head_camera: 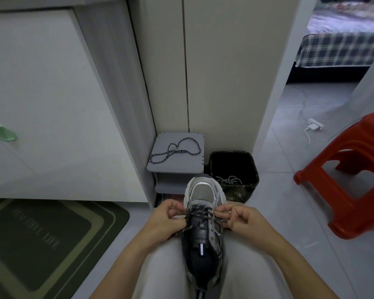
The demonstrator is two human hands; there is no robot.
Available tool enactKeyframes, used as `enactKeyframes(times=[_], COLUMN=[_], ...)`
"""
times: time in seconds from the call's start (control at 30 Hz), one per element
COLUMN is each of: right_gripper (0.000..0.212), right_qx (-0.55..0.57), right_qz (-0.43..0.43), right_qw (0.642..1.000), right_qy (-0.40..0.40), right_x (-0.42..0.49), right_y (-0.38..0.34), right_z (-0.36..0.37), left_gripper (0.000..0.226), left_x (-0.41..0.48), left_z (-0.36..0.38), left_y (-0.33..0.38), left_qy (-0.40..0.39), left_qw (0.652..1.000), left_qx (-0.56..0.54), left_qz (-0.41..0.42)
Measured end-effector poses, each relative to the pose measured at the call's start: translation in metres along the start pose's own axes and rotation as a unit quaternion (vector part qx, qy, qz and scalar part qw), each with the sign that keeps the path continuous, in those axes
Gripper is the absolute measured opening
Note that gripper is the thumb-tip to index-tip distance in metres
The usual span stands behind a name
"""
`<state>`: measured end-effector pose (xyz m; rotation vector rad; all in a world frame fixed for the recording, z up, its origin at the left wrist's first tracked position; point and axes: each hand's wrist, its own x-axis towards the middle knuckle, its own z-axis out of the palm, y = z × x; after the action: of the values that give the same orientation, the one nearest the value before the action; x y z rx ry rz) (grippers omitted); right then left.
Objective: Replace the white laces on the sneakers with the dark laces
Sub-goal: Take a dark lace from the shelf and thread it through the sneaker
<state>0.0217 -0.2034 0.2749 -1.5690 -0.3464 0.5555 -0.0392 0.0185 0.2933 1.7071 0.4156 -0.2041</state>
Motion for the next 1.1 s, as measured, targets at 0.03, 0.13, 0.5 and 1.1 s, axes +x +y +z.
enactKeyframes(times=[0.03, 0.13, 0.5, 1.1], right_gripper=[0.029, 0.037, 0.042, 0.023], right_qx=[-0.039, -0.142, -0.183, -0.008], right_qz=[-0.005, -0.011, -0.067, -0.033], right_qw=[0.999, 0.990, 0.978, 0.996], right_qy=[0.001, 0.018, 0.081, 0.080], right_x=[0.001, 0.001, 0.002, 0.013], right_y=[0.000, 0.001, -0.010, -0.084], right_z=[0.001, 0.005, -0.015, 0.014], left_gripper=[0.019, 0.020, 0.036, 0.017], left_x=[0.002, 0.001, -0.022, -0.025], left_z=[0.000, 0.004, -0.026, 0.057], left_y=[-0.002, -0.004, 0.005, 0.044], left_qy=[-0.003, 0.011, 0.042, -0.059], left_qw=[1.000, 0.990, 0.949, 0.950], left_qx=[0.022, 0.136, 0.287, 0.271], left_qz=[0.001, 0.023, 0.120, 0.143])
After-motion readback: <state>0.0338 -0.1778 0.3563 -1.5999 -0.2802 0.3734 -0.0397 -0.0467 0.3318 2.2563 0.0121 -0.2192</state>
